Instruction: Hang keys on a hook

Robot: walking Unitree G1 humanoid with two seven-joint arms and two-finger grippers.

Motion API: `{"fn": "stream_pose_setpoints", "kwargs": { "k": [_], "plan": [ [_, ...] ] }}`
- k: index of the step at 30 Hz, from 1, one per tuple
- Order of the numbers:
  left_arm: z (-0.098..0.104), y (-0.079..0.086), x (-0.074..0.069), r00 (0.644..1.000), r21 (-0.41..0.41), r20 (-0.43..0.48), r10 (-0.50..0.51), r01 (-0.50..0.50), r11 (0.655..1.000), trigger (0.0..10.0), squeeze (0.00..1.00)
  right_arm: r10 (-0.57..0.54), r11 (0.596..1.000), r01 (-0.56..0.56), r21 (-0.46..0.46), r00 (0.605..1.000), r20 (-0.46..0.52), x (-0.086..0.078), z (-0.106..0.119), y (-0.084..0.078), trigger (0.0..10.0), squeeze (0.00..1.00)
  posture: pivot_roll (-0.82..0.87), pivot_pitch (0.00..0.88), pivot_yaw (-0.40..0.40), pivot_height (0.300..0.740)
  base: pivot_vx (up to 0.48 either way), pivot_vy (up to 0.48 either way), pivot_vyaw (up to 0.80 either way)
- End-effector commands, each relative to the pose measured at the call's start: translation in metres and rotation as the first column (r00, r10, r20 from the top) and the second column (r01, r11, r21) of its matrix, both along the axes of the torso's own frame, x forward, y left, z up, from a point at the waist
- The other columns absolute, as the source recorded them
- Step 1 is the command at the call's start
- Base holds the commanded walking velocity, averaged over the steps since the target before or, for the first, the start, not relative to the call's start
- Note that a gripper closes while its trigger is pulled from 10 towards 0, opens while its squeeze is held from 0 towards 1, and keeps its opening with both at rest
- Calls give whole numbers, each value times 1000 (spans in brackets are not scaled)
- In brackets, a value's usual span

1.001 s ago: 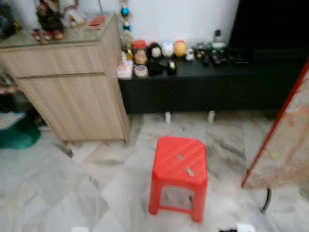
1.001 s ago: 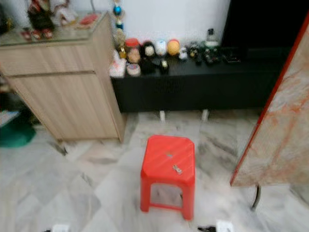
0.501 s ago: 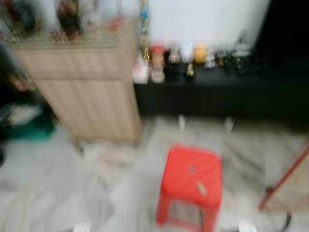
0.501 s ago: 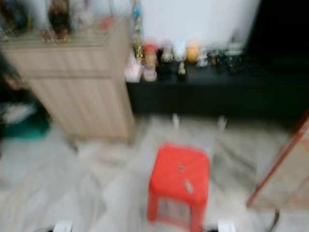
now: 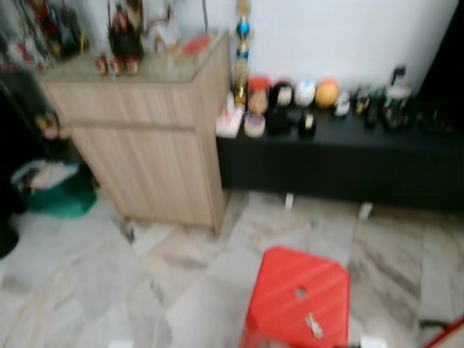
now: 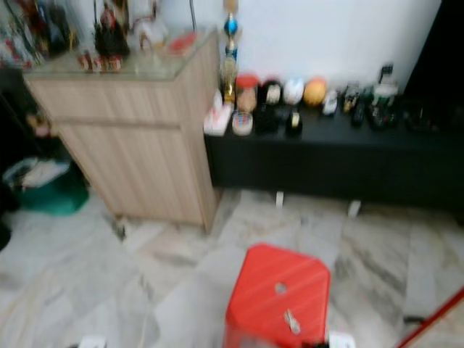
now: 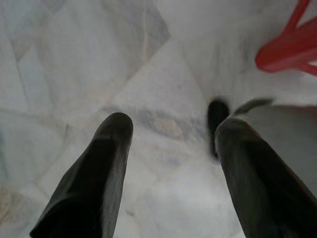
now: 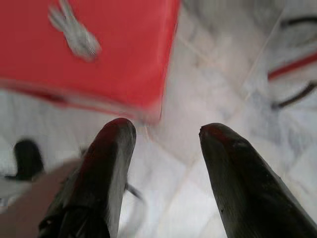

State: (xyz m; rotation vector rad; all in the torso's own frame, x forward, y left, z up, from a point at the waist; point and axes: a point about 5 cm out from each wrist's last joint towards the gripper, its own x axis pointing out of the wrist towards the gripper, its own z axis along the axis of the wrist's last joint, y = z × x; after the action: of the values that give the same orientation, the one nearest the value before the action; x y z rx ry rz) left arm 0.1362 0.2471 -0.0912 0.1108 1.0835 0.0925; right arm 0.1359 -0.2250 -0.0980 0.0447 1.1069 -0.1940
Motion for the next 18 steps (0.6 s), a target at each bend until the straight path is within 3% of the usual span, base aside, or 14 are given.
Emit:
{"fn": "stream_pose_setpoints", "kwargs": {
  "k": [1,12,14,15,16,18],
  "plan": [
    [0,8,-7,1000,29,-29,-7,7,1000,10000,0,-20,1000,19,23,1000,22,4,0,9,10000,0,26,0,23,740,0,0,0],
    [0,9,-6,1000,43,-5,14,-14,999,10000,0,-73,997,70,27,992,105,8,3,7,10000,0,28,0,21,740,0,0,0],
    [2,11,-6,987,24,70,144,-146,989,10000,0,-94,996,92,18,986,135,9,4,6,10000,0,26,0,19,740,0,0,0],
    [2,11,-6,987,24,70,144,-146,989,10000,0,-94,996,92,18,986,135,9,4,6,10000,0,26,0,19,740,0,0,0],
    [4,12,-4,966,8,134,219,-222,975,10000,0,-98,995,96,19,982,164,11,6,5,10000,0,27,0,16,740,0,0,0],
    [6,13,-1,959,6,176,221,-226,974,10000,0,-93,996,91,22,978,188,13,7,5,10000,0,23,0,14,740,0,0,0]
  ]
}}
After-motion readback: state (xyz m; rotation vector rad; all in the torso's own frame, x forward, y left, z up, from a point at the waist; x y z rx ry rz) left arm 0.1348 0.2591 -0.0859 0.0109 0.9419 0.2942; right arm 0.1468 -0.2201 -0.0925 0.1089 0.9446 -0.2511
